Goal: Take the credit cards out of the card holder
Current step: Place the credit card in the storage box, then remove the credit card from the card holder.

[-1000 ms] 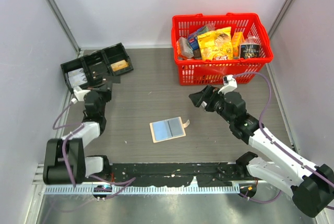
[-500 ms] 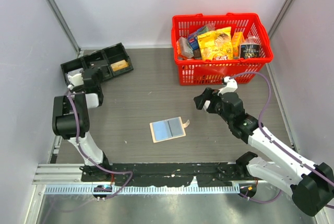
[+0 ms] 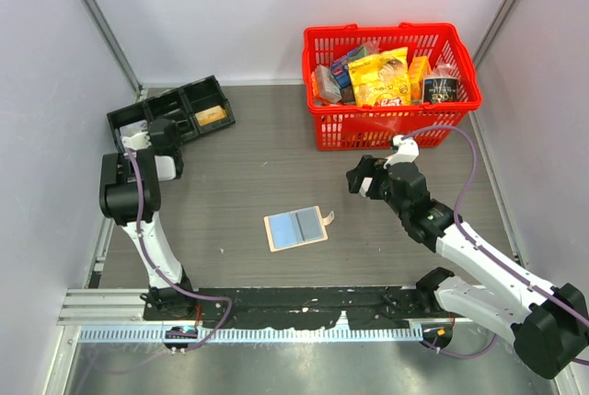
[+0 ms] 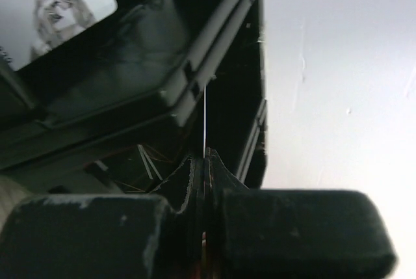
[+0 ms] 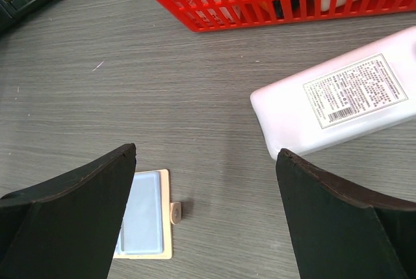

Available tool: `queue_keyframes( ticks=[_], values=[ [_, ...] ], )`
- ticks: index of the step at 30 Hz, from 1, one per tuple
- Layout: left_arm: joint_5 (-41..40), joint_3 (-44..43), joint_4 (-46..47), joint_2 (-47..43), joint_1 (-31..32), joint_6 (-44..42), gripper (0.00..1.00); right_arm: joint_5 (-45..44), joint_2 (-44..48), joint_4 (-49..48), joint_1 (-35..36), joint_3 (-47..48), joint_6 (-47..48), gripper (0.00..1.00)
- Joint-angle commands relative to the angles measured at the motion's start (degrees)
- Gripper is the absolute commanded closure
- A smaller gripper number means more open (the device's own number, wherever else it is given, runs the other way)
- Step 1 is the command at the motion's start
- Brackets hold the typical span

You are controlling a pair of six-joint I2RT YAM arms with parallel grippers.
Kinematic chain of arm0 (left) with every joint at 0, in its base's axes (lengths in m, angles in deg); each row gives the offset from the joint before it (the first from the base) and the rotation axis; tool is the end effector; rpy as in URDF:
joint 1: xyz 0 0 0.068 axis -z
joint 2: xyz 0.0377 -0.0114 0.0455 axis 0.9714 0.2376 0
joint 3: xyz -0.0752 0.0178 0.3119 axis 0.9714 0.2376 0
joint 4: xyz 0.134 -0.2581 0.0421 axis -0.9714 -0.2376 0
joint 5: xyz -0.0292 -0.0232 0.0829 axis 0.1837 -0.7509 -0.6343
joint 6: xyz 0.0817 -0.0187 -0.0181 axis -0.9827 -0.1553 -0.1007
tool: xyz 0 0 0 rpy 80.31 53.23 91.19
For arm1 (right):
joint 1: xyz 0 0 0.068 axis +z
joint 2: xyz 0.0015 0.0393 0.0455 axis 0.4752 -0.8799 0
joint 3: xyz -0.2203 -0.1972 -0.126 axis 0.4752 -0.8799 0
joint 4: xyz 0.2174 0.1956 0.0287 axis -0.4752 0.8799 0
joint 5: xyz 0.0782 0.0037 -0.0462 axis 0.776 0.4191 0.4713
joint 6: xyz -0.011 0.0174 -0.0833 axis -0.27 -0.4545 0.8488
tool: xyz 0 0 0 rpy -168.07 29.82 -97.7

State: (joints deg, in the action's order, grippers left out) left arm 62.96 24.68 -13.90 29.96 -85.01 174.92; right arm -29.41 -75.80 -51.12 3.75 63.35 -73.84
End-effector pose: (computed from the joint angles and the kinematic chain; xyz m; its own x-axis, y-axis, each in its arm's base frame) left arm 0.4719 0.0983 0.1506 0.4482 -0.8839 -0.1336 -0.3186 -0.0183 -0.9477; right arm 0.2184 0.1159 0.2699 -0.4488 0.2404 -0.8607 -0.1446 0.9309 0.3354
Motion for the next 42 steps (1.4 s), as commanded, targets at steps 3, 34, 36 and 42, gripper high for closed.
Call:
queue_keyframes(
  ticks=[3,34,36,42],
  values=[
    [-0.41,-4.69,-3.72,2.56,-0.74,-1.41,0.96,-1.99,0.02,-1.86,-0.13,1.13,1.49,0.07],
    [22.18,7.52,-28.39,-34.58,8.21,-23.96,0.26,22.52,-10.87,4.03,1.53,10.27,1.41,0.11],
    [22.10,7.34,-36.30,-38.90,13.12,-30.04,0.26,22.61,-13.07,6.13,3.29,11.76,1.58,0.11],
    [20.08,9.01,-53.72,-49.10,25.26,-40.25,0.25,21.03,-18.69,8.95,9.27,15.19,0.62,0.16]
  ],
)
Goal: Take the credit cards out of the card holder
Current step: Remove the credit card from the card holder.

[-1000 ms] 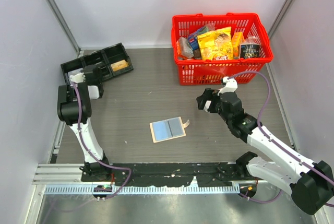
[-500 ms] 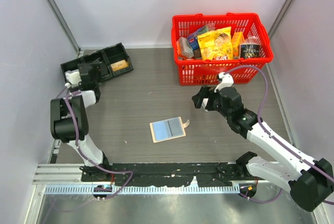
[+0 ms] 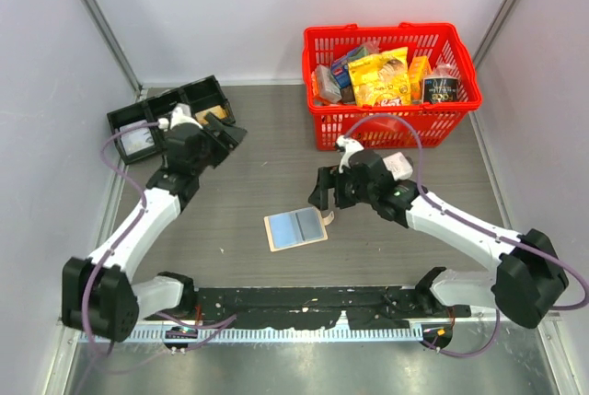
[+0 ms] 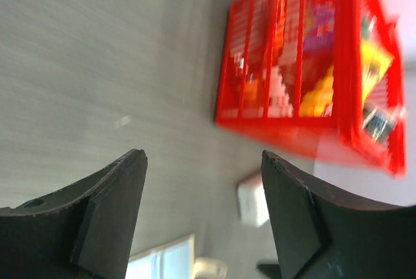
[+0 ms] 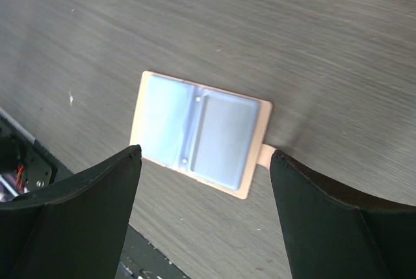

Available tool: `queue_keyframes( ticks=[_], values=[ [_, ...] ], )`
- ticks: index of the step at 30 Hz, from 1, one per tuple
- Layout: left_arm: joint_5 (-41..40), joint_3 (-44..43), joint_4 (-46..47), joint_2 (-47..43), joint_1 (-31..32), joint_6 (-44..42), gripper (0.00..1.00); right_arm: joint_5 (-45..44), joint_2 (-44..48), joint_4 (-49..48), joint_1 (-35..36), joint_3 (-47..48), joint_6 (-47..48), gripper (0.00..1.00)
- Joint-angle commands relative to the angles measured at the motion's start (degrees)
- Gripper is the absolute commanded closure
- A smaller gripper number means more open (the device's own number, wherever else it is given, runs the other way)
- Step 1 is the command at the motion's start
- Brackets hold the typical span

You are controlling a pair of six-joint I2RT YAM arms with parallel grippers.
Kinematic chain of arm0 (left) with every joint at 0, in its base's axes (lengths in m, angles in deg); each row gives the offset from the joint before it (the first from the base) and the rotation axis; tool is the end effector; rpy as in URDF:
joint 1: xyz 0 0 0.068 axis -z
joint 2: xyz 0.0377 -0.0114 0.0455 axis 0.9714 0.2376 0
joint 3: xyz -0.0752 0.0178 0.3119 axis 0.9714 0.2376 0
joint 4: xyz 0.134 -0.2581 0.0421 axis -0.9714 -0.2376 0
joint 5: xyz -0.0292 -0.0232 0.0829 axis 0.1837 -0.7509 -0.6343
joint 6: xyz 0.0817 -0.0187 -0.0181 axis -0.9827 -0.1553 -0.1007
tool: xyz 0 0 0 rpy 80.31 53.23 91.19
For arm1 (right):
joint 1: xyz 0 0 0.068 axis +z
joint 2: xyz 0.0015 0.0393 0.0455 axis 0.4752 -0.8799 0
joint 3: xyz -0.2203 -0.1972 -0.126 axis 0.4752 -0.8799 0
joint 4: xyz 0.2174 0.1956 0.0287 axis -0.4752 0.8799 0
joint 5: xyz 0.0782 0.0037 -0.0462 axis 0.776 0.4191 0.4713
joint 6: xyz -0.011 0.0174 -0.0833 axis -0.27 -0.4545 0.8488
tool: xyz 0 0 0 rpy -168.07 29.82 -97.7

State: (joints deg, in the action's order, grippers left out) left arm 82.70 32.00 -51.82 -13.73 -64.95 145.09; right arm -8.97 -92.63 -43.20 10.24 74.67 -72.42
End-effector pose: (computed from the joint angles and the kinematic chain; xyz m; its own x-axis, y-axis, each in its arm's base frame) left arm 0.3278 -0.0657 0.3097 -0.3409 -0.7997 -0.4942 -0.1735 0.5702 -0.8030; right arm 0.2337 0.1980 0.2572 -0.7207 -0.0256 -0.6927 -0.4235 0.8073 0.4109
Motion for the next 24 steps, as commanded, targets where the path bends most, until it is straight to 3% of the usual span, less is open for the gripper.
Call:
queue_keyframes(
  ticks=[1,5,11,17,24],
  values=[
    [0.34,2.56,-17.65,-6.73,8.00,-10.77,0.24,0.25,-3.26,1.22,3.74,4.39,-1.59,0.18],
    [-5.10,4.06,-24.59,-9.20,16.96,-10.69,0.21,-2.04,-7.14,1.92,6.12,5.37,-3.44,0.23],
    [-9.50,3.63,-27.59,-4.47,29.28,-8.84,0.19,-4.58,-13.64,3.85,7.71,7.39,-4.76,0.28],
    [-6.78,2.57,-27.68,3.18,31.93,-7.70,0.20,-4.41,-19.09,2.72,8.32,7.74,-5.02,0.35],
    [-3.18,3.36,-26.55,7.85,32.90,-7.00,0.33,-4.68,-21.47,1.57,8.50,6.95,-4.85,0.42]
  ],
)
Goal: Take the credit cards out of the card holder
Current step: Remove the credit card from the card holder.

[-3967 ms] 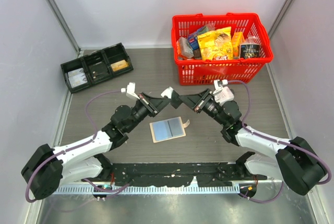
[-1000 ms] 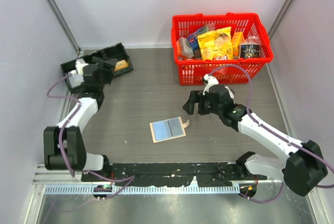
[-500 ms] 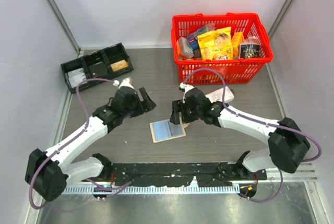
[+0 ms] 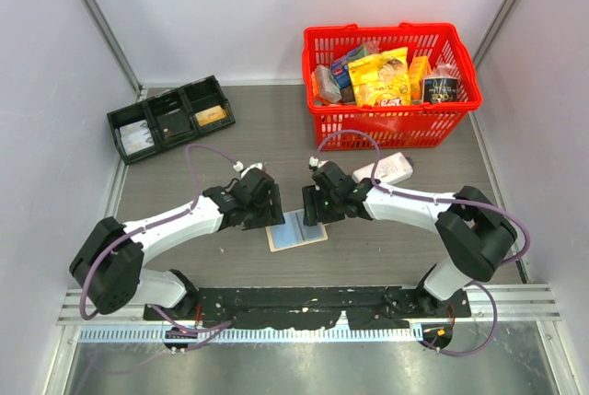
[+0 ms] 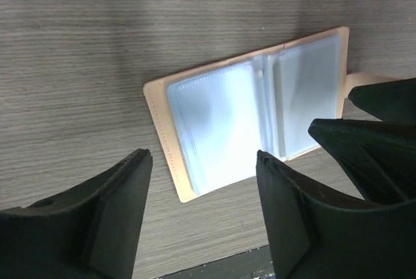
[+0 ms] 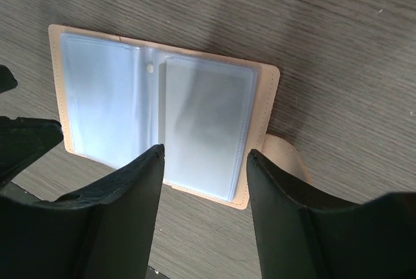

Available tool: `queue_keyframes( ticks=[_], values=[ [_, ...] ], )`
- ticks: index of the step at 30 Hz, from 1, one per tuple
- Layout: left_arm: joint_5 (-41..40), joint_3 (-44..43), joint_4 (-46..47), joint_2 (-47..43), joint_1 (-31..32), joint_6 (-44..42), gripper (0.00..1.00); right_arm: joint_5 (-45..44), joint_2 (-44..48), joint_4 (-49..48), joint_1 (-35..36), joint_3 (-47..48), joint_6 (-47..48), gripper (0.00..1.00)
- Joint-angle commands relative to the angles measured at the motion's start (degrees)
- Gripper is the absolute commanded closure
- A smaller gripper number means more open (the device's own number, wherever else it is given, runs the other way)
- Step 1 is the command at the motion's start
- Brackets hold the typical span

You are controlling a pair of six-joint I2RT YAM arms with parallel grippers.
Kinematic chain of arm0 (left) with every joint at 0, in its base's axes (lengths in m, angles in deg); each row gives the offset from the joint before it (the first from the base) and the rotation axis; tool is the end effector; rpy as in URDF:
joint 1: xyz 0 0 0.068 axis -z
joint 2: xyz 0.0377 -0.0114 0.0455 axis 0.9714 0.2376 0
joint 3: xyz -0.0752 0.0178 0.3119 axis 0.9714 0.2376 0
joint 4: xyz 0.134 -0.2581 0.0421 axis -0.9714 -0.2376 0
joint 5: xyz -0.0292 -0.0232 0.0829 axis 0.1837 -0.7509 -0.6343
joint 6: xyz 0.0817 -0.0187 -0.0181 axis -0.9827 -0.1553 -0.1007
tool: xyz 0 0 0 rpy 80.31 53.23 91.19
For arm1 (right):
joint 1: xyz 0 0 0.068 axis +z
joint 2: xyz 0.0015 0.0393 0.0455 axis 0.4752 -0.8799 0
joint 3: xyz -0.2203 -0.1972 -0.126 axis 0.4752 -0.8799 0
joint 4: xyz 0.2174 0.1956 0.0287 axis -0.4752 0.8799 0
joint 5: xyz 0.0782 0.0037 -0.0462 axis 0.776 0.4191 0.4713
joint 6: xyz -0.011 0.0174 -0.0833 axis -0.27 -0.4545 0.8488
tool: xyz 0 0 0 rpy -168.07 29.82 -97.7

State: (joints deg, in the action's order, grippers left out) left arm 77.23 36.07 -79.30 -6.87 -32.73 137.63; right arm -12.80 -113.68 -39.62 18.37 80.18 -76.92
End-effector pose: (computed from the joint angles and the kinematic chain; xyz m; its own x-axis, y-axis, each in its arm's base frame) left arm 0.2183 -0.1976 0.1915 -0.8919 -0.2181 -0.3962 -0.0659 0.9294 -0.3633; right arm 0.2419 0.2627 0.1708 -0.8652 -0.1876 -0.4650 -0.3616 0.8759 0.3195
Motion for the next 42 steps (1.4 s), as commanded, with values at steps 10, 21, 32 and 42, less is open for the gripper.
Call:
queue_keyframes(
  ticks=[10,21,32,42],
  values=[
    [5.01,1.14,2.51,4.68,1.47,1.51,0.50,0.21,-1.92,-3.95,0.37,0.21,-0.79,0.47],
    [7.47,2.46,3.57,7.40,1.65,1.95,0.68,0.46,-2.00,-4.12,0.46,-0.49,0.27,0.48],
    [8.44,2.81,4.45,7.49,2.18,2.39,0.77,7.84,-0.16,-8.51,0.72,-0.93,0.71,0.53],
    [8.27,4.83,6.03,5.65,2.18,4.06,0.79,15.32,-0.86,-10.37,5.99,3.71,2.98,0.54]
  ],
)
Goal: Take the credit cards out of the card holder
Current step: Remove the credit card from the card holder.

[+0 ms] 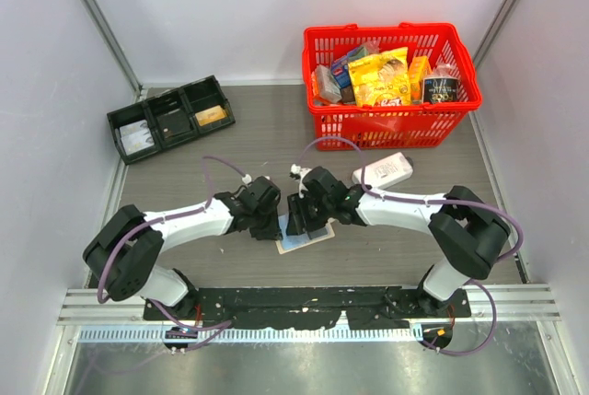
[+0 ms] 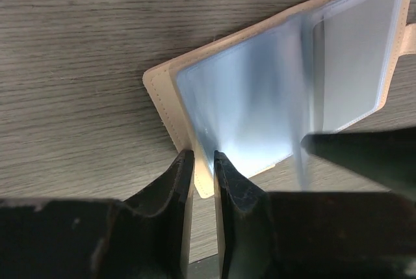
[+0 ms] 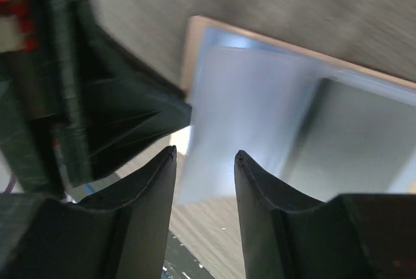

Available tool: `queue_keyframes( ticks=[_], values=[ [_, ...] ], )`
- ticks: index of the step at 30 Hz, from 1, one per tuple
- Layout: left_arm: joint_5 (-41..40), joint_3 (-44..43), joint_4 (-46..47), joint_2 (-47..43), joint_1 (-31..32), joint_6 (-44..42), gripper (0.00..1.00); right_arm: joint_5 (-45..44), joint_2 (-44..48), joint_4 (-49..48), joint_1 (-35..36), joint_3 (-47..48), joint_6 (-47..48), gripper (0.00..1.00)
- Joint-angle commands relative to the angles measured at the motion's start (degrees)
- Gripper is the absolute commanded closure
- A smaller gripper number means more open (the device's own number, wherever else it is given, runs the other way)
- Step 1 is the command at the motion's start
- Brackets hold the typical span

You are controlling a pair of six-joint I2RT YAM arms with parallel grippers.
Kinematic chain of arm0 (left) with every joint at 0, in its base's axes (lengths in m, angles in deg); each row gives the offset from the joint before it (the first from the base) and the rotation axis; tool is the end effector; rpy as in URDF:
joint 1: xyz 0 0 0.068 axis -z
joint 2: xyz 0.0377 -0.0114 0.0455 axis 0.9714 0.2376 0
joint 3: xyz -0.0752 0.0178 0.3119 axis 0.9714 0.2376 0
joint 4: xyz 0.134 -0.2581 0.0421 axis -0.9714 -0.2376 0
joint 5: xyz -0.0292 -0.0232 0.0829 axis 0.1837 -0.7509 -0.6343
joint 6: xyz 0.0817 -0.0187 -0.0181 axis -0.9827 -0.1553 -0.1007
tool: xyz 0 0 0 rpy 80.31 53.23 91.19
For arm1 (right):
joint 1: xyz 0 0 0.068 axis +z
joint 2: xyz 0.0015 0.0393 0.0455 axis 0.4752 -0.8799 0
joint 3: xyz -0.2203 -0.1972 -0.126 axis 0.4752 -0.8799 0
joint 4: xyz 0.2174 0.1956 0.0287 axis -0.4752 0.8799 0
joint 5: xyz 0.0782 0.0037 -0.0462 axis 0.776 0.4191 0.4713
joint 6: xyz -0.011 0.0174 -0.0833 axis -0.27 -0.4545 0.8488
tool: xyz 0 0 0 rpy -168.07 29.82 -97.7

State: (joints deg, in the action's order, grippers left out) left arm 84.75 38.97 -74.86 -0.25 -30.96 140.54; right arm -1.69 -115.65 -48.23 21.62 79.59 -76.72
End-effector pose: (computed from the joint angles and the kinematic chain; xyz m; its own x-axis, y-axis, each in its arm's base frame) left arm 0.2078 -0.2140 0.1482 -0.9532 -0.1828 -0.2408 -0.0783 0.9186 -0.3873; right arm 0.2257 0.2973 0.1707 -0.8463 -0.2551 -0.4677 -0.4865 0.7277 0.4835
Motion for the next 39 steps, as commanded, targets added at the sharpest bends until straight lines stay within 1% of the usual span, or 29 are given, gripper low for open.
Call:
queue_keyframes(
  ticks=[1,3,5,6,7,8,10,11,12,16,19,26,32,34,39],
  values=[
    [0.40,2.27,1.59,-1.32,0.49,1.33,0.78,4.30,1.37,0.25,3.26,4.93,4.36,0.54],
    [0.13,2.63,1.59,-1.94,0.49,1.50,0.79,3.34,1.98,3.33,3.44,6.34,5.78,0.52],
    [-0.39,2.72,1.33,-2.99,0.40,1.94,0.79,-2.09,3.82,5.53,3.44,6.34,6.31,0.50],
    [-0.57,2.80,1.24,-3.43,0.40,2.03,0.78,-6.03,4.87,6.06,3.27,6.25,6.40,0.45],
    [-1.01,2.89,1.07,-4.05,0.40,2.21,0.77,-8.07,5.41,7.03,2.83,5.90,6.31,0.44],
    [-1.44,2.89,0.81,-4.57,0.40,2.38,0.76,-10.96,6.11,7.56,2.39,5.72,5.96,0.41],
    [-1.71,2.81,-0.07,-5.89,0.49,2.65,0.72,-13.70,6.64,8.62,0.38,5.02,5.26,0.40],
    [-3.89,2.72,-0.60,-6.51,0.41,2.73,0.70,-13.89,6.64,8.79,-0.16,4.50,4.74,0.40],
    [-4.43,2.54,-1.47,-7.38,0.40,2.73,0.68,-16.33,6.38,9.32,-0.77,4.41,4.56,0.40],
    [-5.93,1.40,-3.59,-10.02,0.41,2.56,0.61,-16.96,4.54,9.94,-2.18,3.97,4.56,0.39],
    [-5.76,0.08,-3.33,-10.56,0.40,2.47,0.60,-17.58,3.04,9.94,-2.89,3.35,3.94,0.39],
    [-4.26,-2.91,-1.48,-4.50,0.49,1.15,0.53,-15.65,1.20,8.27,-3.24,2.12,4.38,0.39],
    [-3.38,-3.96,-1.57,-0.10,0.84,0.36,0.52,-14.94,-0.56,7.56,-3.24,1.59,4.29,0.39],
    [-3.21,-3.79,-1.57,0.87,1.19,0.36,0.52,-12.40,-0.83,7.30,-3.15,1.24,4.20,0.39],
    [-3.03,-3.09,-1.57,2.19,1.81,0.62,0.55,-11.52,-0.92,7.21,-3.15,1.15,4.38,0.40]
  ],
)
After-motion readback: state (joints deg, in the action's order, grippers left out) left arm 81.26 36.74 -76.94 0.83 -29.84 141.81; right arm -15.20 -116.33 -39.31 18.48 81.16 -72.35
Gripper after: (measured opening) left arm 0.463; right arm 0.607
